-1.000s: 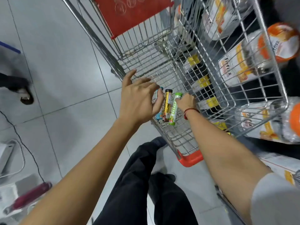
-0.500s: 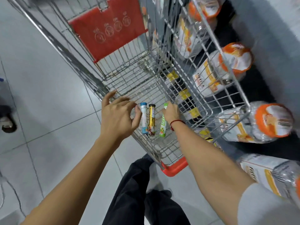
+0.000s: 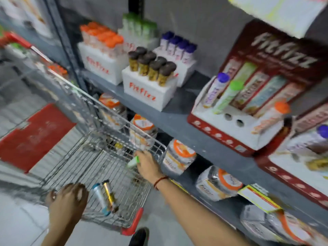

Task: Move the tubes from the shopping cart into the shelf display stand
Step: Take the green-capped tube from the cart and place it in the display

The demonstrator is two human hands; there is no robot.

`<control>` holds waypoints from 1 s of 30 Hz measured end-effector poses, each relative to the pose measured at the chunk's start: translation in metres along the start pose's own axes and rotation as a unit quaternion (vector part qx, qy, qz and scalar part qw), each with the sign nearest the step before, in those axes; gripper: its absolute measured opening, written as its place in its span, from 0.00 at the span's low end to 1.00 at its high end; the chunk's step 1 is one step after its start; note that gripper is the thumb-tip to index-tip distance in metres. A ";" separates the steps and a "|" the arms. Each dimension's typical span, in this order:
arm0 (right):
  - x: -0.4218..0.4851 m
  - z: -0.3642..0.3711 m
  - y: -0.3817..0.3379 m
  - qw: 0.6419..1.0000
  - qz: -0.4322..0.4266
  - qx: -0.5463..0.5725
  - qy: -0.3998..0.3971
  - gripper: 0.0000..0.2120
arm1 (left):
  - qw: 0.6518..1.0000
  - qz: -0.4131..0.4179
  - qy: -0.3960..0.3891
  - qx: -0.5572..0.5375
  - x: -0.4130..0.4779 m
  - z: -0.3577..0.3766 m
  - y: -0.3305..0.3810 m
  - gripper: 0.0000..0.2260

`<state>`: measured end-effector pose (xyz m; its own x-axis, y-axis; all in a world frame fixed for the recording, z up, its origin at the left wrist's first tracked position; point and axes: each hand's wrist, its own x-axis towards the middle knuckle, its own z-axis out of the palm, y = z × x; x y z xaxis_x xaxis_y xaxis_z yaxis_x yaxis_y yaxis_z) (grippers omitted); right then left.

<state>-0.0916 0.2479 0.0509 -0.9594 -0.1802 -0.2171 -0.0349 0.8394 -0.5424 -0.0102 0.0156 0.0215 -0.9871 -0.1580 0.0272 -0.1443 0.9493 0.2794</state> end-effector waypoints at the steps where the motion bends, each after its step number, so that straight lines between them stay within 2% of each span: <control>1: -0.006 -0.013 -0.001 1.000 0.002 0.010 0.009 0.20 | 1.000 0.010 0.001 -0.007 0.003 0.000 0.007 0.12; 5: -0.034 -0.079 -0.006 0.998 -0.005 0.043 0.052 0.23 | 0.994 0.094 0.021 -0.043 0.022 -0.007 0.061 0.10; 7: -0.053 -0.117 -0.007 0.995 -0.008 0.044 0.089 0.21 | 0.984 0.160 0.021 -0.070 0.033 -0.010 0.097 0.16; 9: -0.075 -0.154 -0.005 0.991 -0.005 0.040 0.125 0.20 | 0.969 0.221 0.023 -0.106 0.041 -0.014 0.136 0.21; 15: -0.148 -0.239 0.014 0.974 0.029 0.013 0.224 0.21 | 0.915 0.361 0.023 -0.181 0.043 -0.013 0.237 0.21; 18: -0.185 -0.262 0.030 0.969 0.060 0.001 0.240 0.20 | 0.896 0.411 -0.014 -0.169 0.033 -0.004 0.277 0.24; 23: -0.231 -0.285 0.059 0.951 0.120 -0.018 0.285 0.20 | 0.867 0.477 -0.043 -0.139 0.005 0.004 0.324 0.22; 27: -0.252 -0.301 0.079 0.940 0.158 -0.033 0.300 0.19 | 0.844 0.523 -0.068 -0.096 -0.013 0.014 0.341 0.26; 30: -0.262 -0.314 0.088 0.932 0.186 -0.039 0.308 0.19 | 0.844 0.525 -0.080 -0.066 -0.015 0.020 0.342 0.28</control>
<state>0.0690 0.5300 0.3148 -0.8871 0.4392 0.1418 0.3347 0.8238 -0.4575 -0.0463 0.3483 0.0975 -0.5635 0.8015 0.2002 0.8160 0.5022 0.2864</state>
